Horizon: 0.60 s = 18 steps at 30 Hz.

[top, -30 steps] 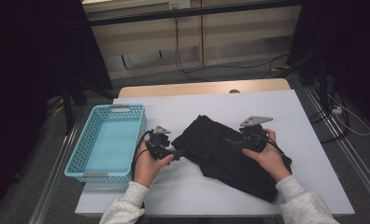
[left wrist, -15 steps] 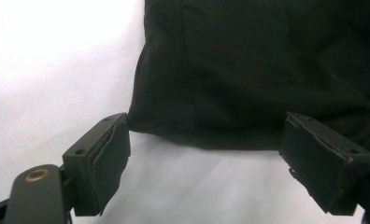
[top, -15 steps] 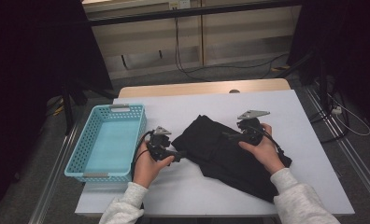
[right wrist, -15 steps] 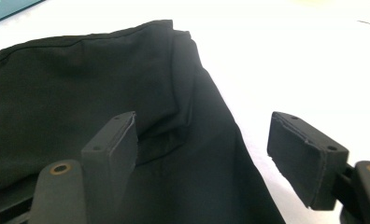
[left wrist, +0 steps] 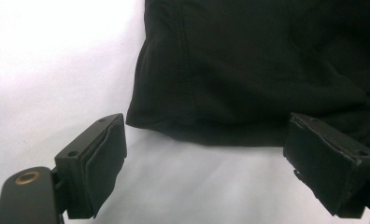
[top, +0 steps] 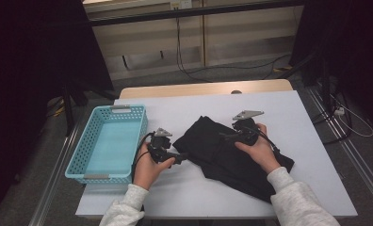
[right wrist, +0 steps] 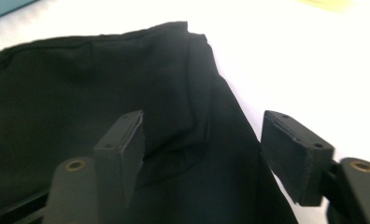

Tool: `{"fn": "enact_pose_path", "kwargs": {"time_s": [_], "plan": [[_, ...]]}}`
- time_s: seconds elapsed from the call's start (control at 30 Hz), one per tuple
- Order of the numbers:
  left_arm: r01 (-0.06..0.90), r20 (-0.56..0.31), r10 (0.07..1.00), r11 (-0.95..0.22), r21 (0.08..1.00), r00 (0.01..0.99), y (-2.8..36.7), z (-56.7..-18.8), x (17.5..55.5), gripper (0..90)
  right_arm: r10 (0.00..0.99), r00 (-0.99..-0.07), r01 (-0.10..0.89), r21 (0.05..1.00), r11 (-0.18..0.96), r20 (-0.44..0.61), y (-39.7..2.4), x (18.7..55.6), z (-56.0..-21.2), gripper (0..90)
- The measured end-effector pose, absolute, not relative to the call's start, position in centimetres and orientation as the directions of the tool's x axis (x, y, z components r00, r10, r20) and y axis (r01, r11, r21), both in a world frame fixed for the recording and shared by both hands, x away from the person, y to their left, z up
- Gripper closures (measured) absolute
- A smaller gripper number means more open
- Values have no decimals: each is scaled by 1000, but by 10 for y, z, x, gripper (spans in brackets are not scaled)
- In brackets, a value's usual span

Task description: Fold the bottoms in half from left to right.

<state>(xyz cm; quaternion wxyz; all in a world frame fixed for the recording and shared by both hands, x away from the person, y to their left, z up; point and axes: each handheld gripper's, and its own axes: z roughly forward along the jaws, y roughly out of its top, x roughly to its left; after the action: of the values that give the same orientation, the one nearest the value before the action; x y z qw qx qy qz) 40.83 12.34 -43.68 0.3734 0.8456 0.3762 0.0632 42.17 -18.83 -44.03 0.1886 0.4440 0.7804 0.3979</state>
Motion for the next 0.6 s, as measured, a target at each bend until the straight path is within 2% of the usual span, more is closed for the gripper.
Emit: {"fn": "enact_pose_path", "kwargs": {"time_s": [0.13, 0.3, 0.4, 0.53, 0.6], "plan": [[590, -170, 683, -445, 674, 710, 123, -439, 407, 133, 840, -540, 544, 783, 301, 52, -184, 424, -441, 409], [597, -169, 692, -442, 670, 702, 126, -440, 408, 134, 825, -562, 530, 789, 309, 54, -181, 429, -442, 590], [598, -170, 699, -429, 677, 694, 129, -438, 408, 135, 824, -564, 535, 784, 315, 54, -177, 432, -446, 644], [601, -170, 702, -429, 675, 692, 129, -438, 407, 136, 813, -581, 539, 765, 353, 33, -170, 438, -455, 653], [602, -170, 700, -434, 671, 694, 130, -439, 407, 138, 808, -588, 540, 757, 369, 26, -168, 440, -459, 688]]}}
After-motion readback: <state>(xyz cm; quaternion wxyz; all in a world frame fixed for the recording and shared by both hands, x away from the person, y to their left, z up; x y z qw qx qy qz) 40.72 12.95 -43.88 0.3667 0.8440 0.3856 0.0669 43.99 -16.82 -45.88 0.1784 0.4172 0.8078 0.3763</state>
